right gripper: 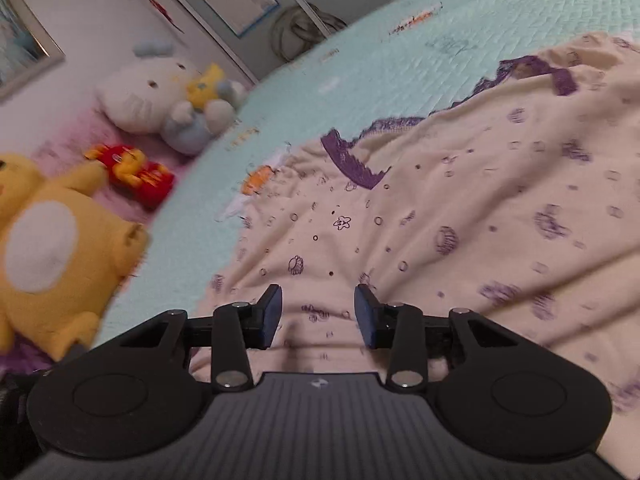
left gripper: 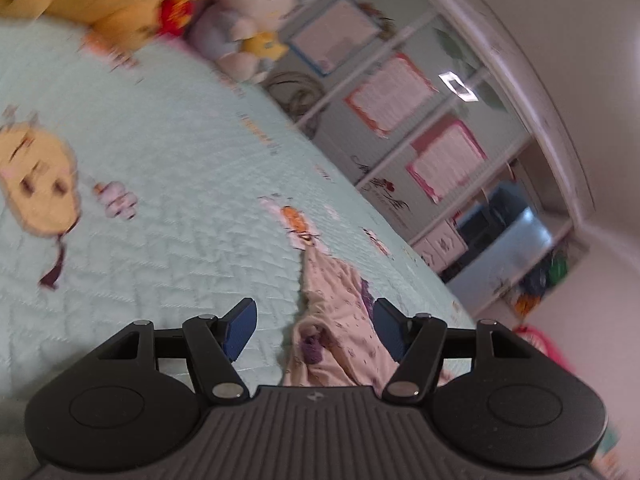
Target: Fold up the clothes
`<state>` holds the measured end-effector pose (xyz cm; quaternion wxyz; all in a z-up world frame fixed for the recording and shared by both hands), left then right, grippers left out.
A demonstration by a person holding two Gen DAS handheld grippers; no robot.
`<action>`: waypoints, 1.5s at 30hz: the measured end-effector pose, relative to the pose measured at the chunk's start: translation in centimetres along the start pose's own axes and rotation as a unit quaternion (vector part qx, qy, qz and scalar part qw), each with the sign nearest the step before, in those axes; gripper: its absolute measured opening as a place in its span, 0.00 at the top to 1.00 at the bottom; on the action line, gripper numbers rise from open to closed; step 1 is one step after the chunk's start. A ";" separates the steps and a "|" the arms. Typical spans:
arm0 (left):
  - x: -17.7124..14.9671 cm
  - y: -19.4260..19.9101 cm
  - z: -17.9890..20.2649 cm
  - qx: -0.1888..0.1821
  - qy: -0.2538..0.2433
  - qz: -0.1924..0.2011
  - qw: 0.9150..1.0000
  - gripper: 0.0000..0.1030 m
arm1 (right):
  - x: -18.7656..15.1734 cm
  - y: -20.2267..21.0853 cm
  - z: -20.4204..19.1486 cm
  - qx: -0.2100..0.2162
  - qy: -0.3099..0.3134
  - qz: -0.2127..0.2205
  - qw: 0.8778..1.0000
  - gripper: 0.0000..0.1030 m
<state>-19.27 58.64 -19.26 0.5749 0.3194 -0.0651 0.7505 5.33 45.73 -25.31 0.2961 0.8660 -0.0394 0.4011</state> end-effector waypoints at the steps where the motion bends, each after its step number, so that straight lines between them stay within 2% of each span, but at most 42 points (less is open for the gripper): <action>1: -0.4 0.0 0.7 -0.003 -0.022 -0.001 1.000 0.34 | 0.1 1.1 0.3 0.005 -0.007 0.012 1.000 0.60; 4: -1.6 -0.3 2.0 -0.011 -0.065 -0.010 0.998 0.34 | 2.1 5.5 2.9 -0.040 0.002 0.081 0.996 0.60; 8: -2.1 -1.4 1.3 -0.003 -0.069 -0.022 0.997 0.34 | 5.2 8.2 9.8 -0.136 -0.031 0.118 0.983 0.60; 10: -2.1 -1.7 0.8 0.002 -0.065 -0.024 0.998 0.34 | 5.4 6.9 12.8 -0.152 -0.058 0.090 0.983 0.60; 11: -2.0 -1.8 0.5 0.004 -0.064 -0.025 0.998 0.34 | 5.5 6.3 14.2 -0.160 -0.068 0.077 0.982 0.68; 13: -1.9 -2.1 -0.1 0.009 -0.060 -0.027 0.998 0.34 | 5.8 6.1 14.5 -0.183 -0.039 0.061 0.980 0.88; 14: -1.9 -2.2 -0.1 0.009 -0.059 -0.027 0.998 0.34 | 6.1 6.1 14.6 -0.193 -0.025 0.056 0.979 0.88; 16: -1.9 -2.4 0.0 0.009 -0.061 -0.028 0.998 0.34 | 7.4 7.8 14.0 -0.178 -0.009 0.097 0.979 0.87; 17: -1.9 -2.4 0.0 0.009 -0.063 -0.029 0.998 0.34 | 7.9 8.4 14.2 -0.186 -0.006 0.105 0.977 0.87; 19: -2.1 -2.6 0.0 0.008 -0.066 -0.032 0.997 0.34 | 8.4 7.9 15.8 -0.208 -0.006 0.078 0.975 0.86; 21: -2.1 -2.7 -0.1 0.009 -0.068 -0.032 0.997 0.34 | 8.0 6.1 18.2 -0.223 -0.001 0.018 0.975 0.98; 23: -2.0 -2.7 -0.2 0.010 -0.068 -0.031 0.997 0.33 | 8.3 6.5 17.4 -0.211 -0.001 0.033 0.977 0.99; 25: -2.0 -2.9 -0.2 0.011 -0.067 -0.032 0.997 0.34 | 8.7 7.0 16.6 -0.200 -0.002 0.048 0.979 0.91; 26: -2.1 -2.9 -0.2 0.011 -0.069 -0.033 0.997 0.33 | 8.8 7.1 16.0 -0.193 -0.001 0.054 0.980 0.91; 29: -2.2 -3.0 -0.1 0.011 -0.072 -0.035 0.997 0.33 | 7.8 5.7 10.6 -0.140 0.047 0.053 0.988 0.89; 31: -2.2 -3.0 -0.2 0.011 -0.072 -0.035 0.997 0.33 | 7.1 3.8 7.8 -0.103 0.049 0.043 0.993 0.85; 33: -2.2 -3.1 -0.4 0.013 -0.070 -0.037 0.997 0.33 | 6.8 0.9 7.0 -0.101 0.053 0.010 0.993 0.83; 38: -2.0 -3.5 -0.8 0.013 -0.057 -0.044 0.997 0.32 | 9.0 -2.1 8.2 -0.150 0.035 0.007 0.988 0.81; 40: -1.9 -3.5 -0.9 0.012 -0.053 -0.045 0.997 0.32 | 8.1 -1.2 5.9 -0.118 0.052 0.016 0.991 0.81; 42: -2.0 -3.5 -0.8 0.011 -0.054 -0.046 0.997 0.32 | 6.5 -0.4 3.2 -0.084 0.078 0.019 0.993 0.74; 43: -2.1 -3.5 -0.7 0.012 -0.058 -0.046 0.997 0.32 | 5.4 -1.0 2.5 -0.067 0.078 0.006 0.995 0.69; 45: -2.3 -3.5 -0.6 0.014 -0.065 -0.046 0.997 0.32 | 4.3 -3.6 2.0 -0.066 0.080 -0.033 0.994 0.69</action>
Point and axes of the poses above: each gripper's, at about its wrist camera, not at the fingertips, and y roughly against the way its jaws point, z to its right, x to its top, the point moved 9 cm from there along -y, roughly the way its jaws point, and after that the axes turned 11 degrees about y, right-handed, at the moved point
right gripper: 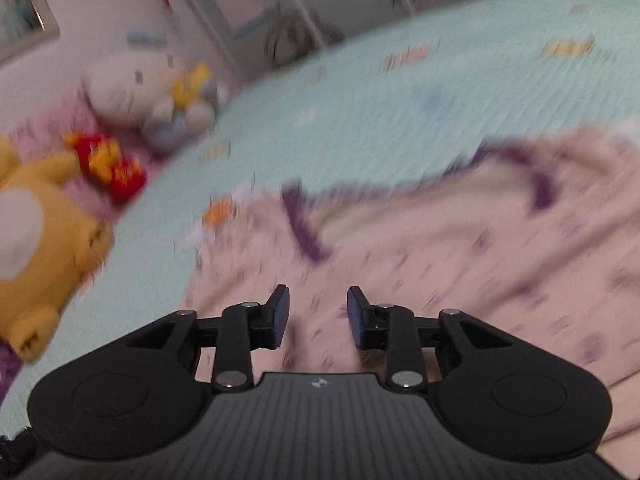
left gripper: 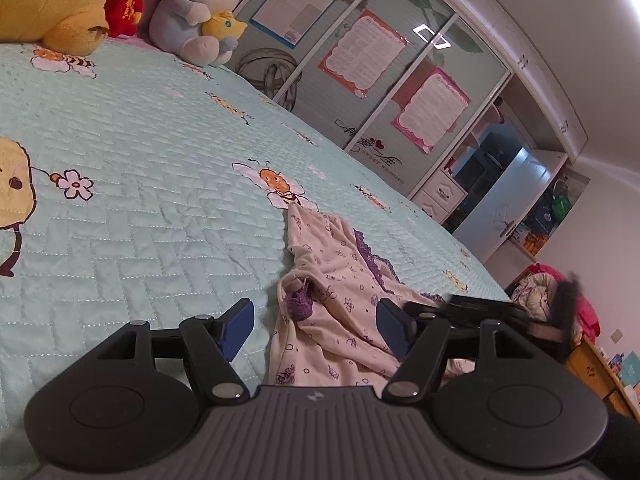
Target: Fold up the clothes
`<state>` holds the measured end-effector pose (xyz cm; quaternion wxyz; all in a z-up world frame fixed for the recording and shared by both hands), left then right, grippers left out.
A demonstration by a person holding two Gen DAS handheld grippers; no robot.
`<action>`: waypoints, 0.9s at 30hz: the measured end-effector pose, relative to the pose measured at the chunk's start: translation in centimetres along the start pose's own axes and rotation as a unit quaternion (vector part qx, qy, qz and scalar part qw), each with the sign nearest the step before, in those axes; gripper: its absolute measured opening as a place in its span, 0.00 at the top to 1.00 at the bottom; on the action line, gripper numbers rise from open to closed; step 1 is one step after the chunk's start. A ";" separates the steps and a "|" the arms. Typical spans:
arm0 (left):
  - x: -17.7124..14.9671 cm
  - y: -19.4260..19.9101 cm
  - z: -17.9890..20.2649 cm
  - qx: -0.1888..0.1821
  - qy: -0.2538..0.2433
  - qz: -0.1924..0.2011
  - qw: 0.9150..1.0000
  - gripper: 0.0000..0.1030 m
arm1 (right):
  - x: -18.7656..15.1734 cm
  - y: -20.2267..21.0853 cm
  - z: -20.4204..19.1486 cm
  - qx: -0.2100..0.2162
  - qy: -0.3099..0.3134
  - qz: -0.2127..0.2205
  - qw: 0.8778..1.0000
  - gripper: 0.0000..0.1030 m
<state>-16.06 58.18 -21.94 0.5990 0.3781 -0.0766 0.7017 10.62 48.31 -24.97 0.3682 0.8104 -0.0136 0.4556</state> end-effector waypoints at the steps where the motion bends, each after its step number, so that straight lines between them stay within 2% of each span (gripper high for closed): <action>1: 0.0 0.0 -0.1 0.002 -0.001 0.001 1.000 0.32 | 0.3 -1.2 0.0 -0.012 0.010 -0.002 1.000 0.69; 4: 0.1 -0.1 -0.1 0.003 0.001 0.003 1.000 0.32 | 2.6 -2.2 -0.1 -0.039 -0.003 0.022 0.999 0.68; 7: 0.1 -0.3 0.0 0.001 0.004 0.000 1.000 0.32 | 2.0 -1.5 -3.1 0.021 0.014 0.022 0.999 0.68; 8: 0.1 -0.2 0.0 0.001 0.003 0.000 1.000 0.32 | 1.0 -1.7 -4.1 0.036 0.025 0.006 0.999 0.68; 10: 0.1 -0.2 0.0 -0.001 0.002 0.000 1.000 0.32 | -0.7 -2.3 -4.8 0.031 0.049 -0.013 0.998 0.68; 12: 0.2 -0.1 -0.2 0.001 0.005 0.001 1.000 0.31 | -0.7 -1.7 -4.6 0.019 0.051 0.012 0.998 0.68; 15: 0.3 -0.3 -0.6 0.002 0.017 -0.003 1.000 0.31 | -0.6 1.1 -3.9 0.023 0.018 0.033 0.999 0.67; 17: 0.4 -0.2 -0.6 0.001 0.019 -0.003 1.000 0.31 | -1.5 3.4 -3.2 0.006 0.036 0.032 0.999 0.64; 19: 0.4 -0.1 -0.4 0.000 0.017 -0.001 1.000 0.31 | -2.7 5.7 -1.0 -0.018 0.047 0.033 0.998 0.61; 21: 0.4 -0.1 -0.3 0.001 0.014 0.000 1.000 0.31 | -3.6 7.7 3.4 -0.059 0.031 0.037 0.997 0.61; 22: 0.3 -0.1 -0.4 0.003 0.012 0.000 1.000 0.31 | -3.8 8.7 5.8 -0.081 0.014 0.041 0.996 0.62; 25: 0.2 -0.3 -0.6 0.009 0.013 -0.003 1.000 0.31 | -4.1 12.1 12.6 -0.104 -0.078 0.064 0.989 0.62; 27: 0.1 -0.4 -0.7 0.010 0.011 -0.004 1.000 0.31 | -4.4 14.2 14.6 -0.098 -0.122 0.085 0.984 0.62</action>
Point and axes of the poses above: each gripper's, at about its wrist camera, not at the fingertips, and y roughly against the way its jaws point, z to its right, x to its top, the point moved 9 cm from there along -y, roughly the way its jaws point, and after that the axes turned 11 degrees about y, right-handed, at the moved point
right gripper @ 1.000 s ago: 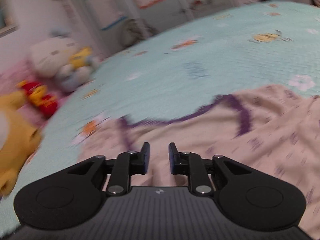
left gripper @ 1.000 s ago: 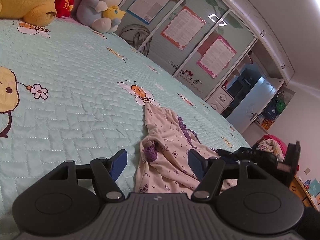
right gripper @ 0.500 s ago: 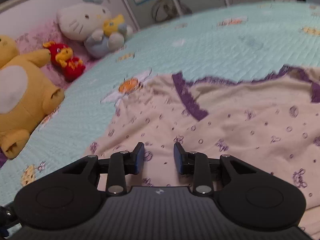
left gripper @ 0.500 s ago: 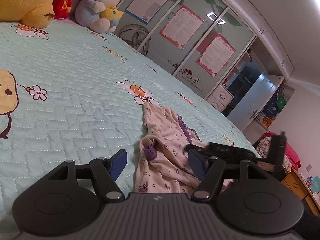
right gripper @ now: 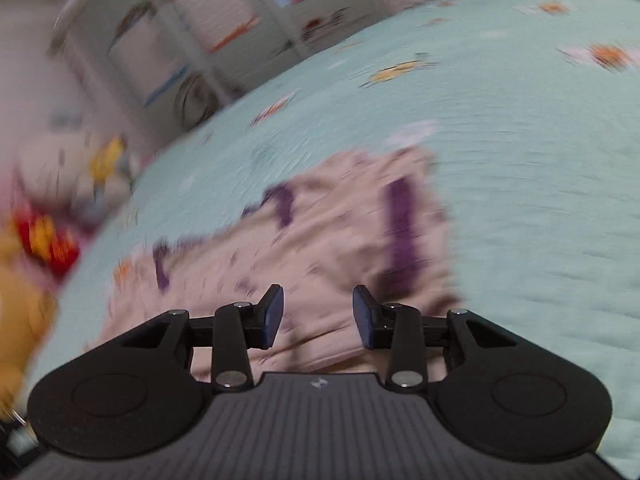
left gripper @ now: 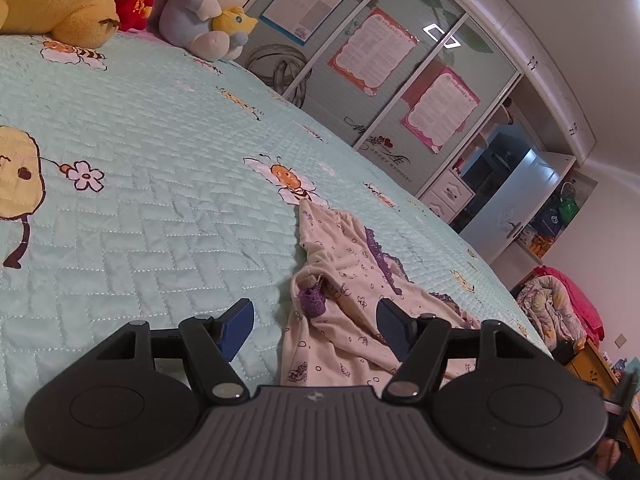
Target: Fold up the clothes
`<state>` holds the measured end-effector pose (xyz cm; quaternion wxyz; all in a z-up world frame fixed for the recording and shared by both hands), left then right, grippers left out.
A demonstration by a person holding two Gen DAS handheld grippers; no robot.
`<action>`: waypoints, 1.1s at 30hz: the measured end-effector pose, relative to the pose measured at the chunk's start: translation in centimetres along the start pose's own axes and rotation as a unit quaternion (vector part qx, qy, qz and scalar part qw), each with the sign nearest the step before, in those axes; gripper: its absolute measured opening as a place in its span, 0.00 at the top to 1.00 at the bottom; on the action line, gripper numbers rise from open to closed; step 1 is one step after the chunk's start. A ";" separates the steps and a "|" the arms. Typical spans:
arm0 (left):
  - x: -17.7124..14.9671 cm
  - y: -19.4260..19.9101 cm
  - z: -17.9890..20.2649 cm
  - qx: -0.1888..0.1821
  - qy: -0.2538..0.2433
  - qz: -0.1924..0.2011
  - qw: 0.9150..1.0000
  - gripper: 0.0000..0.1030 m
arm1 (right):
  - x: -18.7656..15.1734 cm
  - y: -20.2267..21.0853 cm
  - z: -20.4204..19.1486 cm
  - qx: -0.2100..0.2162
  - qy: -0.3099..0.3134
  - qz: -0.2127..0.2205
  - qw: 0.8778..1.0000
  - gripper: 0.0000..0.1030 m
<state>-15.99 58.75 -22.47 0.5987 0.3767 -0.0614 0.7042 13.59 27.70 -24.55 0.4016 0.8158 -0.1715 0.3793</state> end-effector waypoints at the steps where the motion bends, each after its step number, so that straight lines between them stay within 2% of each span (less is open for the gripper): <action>1: 0.0 0.0 0.1 0.000 -0.003 0.000 1.000 0.31 | 0.1 0.5 0.3 0.001 -0.002 0.004 1.000 0.62; 5: -0.2 -0.1 0.3 0.001 -0.013 -0.001 1.000 0.31 | 0.2 0.6 -0.8 0.028 0.000 0.011 1.000 0.61; 8: -0.2 -0.2 0.0 0.002 -0.007 -0.003 1.000 0.31 | 0.2 0.0 -0.5 0.003 0.000 0.021 1.000 0.61; 10: -0.1 -0.3 -0.1 0.001 -0.003 -0.004 1.000 0.31 | -0.3 0.0 0.4 -0.015 -0.014 0.006 1.000 0.61; 13: -0.2 -0.3 0.0 -0.001 -0.003 -0.005 1.000 0.31 | 0.3 1.2 -0.8 0.003 -0.002 0.024 1.000 0.61; 15: -0.2 -0.2 0.1 -0.001 -0.006 -0.006 1.000 0.31 | 1.6 1.2 -1.5 0.002 0.020 0.047 0.999 0.51; 16: -0.2 -0.2 0.0 0.000 -0.005 -0.005 1.000 0.31 | 2.2 0.5 -1.3 -0.003 0.026 0.046 0.999 0.39; 17: -0.2 -0.2 0.0 0.000 -0.004 -0.005 1.000 0.31 | 2.2 -0.5 -0.5 -0.020 0.033 0.031 0.999 0.39; 18: -0.1 -0.2 -0.1 0.000 -0.002 -0.004 1.000 0.31 | 2.1 -1.4 0.2 -0.036 0.040 0.016 0.998 0.40; 20: -0.1 -0.2 -0.1 0.000 0.001 -0.004 1.000 0.31 | 1.2 -1.3 1.6 -0.062 0.035 -0.001 0.997 0.61; 21: -0.1 -0.2 -0.1 -0.001 0.001 -0.005 1.000 0.31 | 0.7 -1.1 2.2 -0.073 0.033 -0.009 0.997 0.61; 22: -0.1 -0.2 0.0 -0.002 0.000 -0.006 1.000 0.31 | 0.4 -0.4 2.2 -0.065 0.028 -0.004 0.997 0.61; 25: -0.2 -0.3 0.0 -0.001 -0.002 -0.007 1.000 0.31 | 0.8 1.6 1.6 -0.065 0.032 0.038 0.997 0.60; 28: -0.3 -0.4 -0.1 0.002 -0.003 -0.008 1.000 0.31 | 1.8 0.8 -0.6 -0.047 0.071 0.042 0.995 0.60; 31: -0.3 -0.4 -0.2 0.003 -0.001 -0.008 1.000 0.31 | 1.1 -1.9 -0.9 -0.057 0.079 -0.016 0.995 0.63; 32: -0.3 -0.4 -0.2 0.003 0.000 -0.008 1.000 0.31 | 0.6 -2.1 -0.6 -0.072 0.089 -0.027 0.993 0.71; 33: -0.3 -0.4 -0.2 0.002 0.001 -0.009 1.000 0.31 | 0.5 -1.6 -0.7 -0.077 0.103 -0.020 0.991 0.73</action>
Point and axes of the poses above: each gripper's, at about its wrist camera, not at the fingertips, and y roughly against the way its jaws point, z to its right, x to its top, the point moved 9 cm from there along -y, roughly the way its jaws point, and after that the axes turned 11 degrees about y, right-handed, at the moved point
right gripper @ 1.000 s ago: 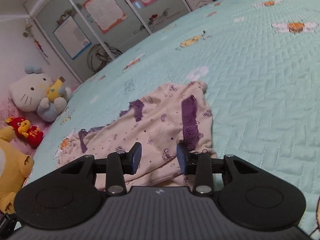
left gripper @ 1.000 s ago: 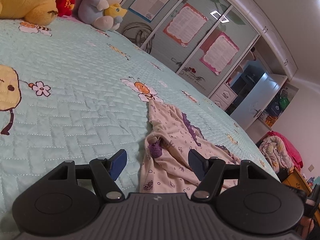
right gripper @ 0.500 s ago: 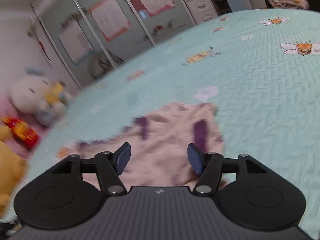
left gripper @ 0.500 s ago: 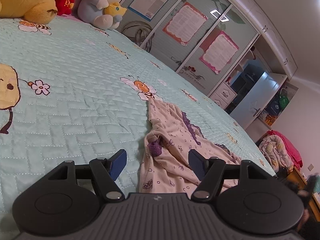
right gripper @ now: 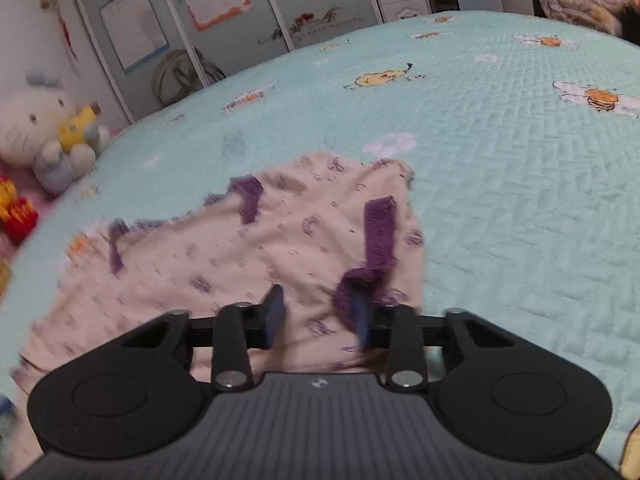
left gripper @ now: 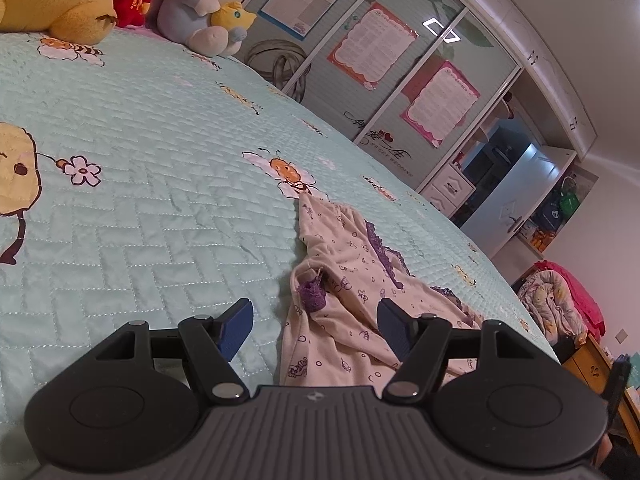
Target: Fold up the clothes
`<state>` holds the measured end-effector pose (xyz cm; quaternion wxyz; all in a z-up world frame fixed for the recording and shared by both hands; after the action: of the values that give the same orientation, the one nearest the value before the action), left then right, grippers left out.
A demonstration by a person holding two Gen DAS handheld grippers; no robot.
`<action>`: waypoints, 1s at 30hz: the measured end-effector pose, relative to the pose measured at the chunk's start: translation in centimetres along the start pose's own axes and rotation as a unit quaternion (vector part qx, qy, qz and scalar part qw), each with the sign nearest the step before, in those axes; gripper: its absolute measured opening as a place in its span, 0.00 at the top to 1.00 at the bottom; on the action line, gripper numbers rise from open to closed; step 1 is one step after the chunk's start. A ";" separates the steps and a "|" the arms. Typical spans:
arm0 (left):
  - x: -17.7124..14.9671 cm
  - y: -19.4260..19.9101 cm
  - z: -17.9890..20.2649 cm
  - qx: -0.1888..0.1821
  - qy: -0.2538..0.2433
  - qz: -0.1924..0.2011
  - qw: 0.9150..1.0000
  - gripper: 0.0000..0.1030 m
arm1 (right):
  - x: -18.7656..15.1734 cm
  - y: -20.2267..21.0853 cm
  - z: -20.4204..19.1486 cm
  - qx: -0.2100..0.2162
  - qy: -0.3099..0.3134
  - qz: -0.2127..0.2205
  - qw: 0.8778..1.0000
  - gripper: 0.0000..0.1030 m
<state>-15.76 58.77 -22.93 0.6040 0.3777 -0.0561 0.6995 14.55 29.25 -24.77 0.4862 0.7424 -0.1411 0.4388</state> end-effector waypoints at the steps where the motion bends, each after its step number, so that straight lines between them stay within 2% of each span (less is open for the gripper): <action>1: 0.0 0.0 0.0 -0.001 0.001 0.000 1.000 0.31 | -0.1 0.5 0.0 -0.007 0.013 0.007 1.000 0.73; 4: 0.0 0.0 0.1 -0.002 0.001 -0.003 1.000 0.31 | -0.2 2.7 -0.9 -0.039 0.045 0.031 0.998 0.71; 6: -0.1 0.0 0.1 -0.002 -0.001 -0.002 1.000 0.30 | 0.6 3.2 -2.5 -0.022 0.065 0.049 0.996 0.70; 9: -0.1 0.0 0.2 0.000 -0.004 0.000 1.000 0.30 | 2.0 2.4 -5.8 0.019 0.080 0.059 0.995 0.62; 13: -0.1 -0.1 0.1 0.001 0.001 -0.001 1.000 0.30 | 2.8 -0.8 -10.1 0.045 0.100 0.047 0.993 0.61; 15: -0.1 -0.1 0.0 0.000 0.003 -0.002 1.000 0.30 | 2.2 -2.7 -11.7 0.051 0.110 0.021 0.992 0.59; 16: -0.1 -0.1 0.0 -0.001 0.005 -0.002 1.000 0.30 | 1.6 -3.8 -11.9 0.044 0.113 -0.002 0.993 0.59; 18: 0.0 0.0 0.0 -0.002 0.009 -0.001 1.000 0.30 | 1.2 -3.9 -12.2 0.017 0.109 -0.005 0.994 0.59; 19: 0.1 0.0 0.0 -0.002 0.010 0.002 1.000 0.30 | 1.3 -2.9 -13.1 0.021 0.113 0.010 0.993 0.59; 22: 0.4 0.3 -0.2 0.000 0.015 0.006 1.000 0.30 | 1.1 -0.4 -18.3 0.098 0.163 0.056 0.980 0.59; 24: 0.9 0.8 -0.3 0.003 0.022 0.019 1.000 0.30 | 1.0 0.0 -21.9 0.130 0.202 0.066 0.968 0.57; 26: 1.7 1.6 -0.7 0.011 0.034 0.042 0.998 0.30 | 0.8 -0.9 -25.0 0.140 0.224 0.065 0.962 0.57; 29: 2.8 2.5 -2.0 0.036 0.054 0.072 0.995 0.30 | -1.6 -2.7 -28.7 0.168 0.263 0.020 0.950 0.57; 30: 3.0 2.6 -2.5 0.044 0.063 0.077 0.994 0.30 | -2.8 -2.3 -29.8 0.167 0.301 0.025 0.938 0.57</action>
<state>-19.20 61.79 -21.90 0.5335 0.3539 -0.0156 0.7680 -0.93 54.97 -24.11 0.3637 0.6423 0.0690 0.6712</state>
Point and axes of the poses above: each gripper's, at about its wrist camera, not at the fingertips, and y roughly against the way its jaws point, z to its right, x to its top, the point moved 9 cm from there along -y, roughly the way its jaws point, and after that the axes turned 11 degrees about y, right-handed, at the moved point
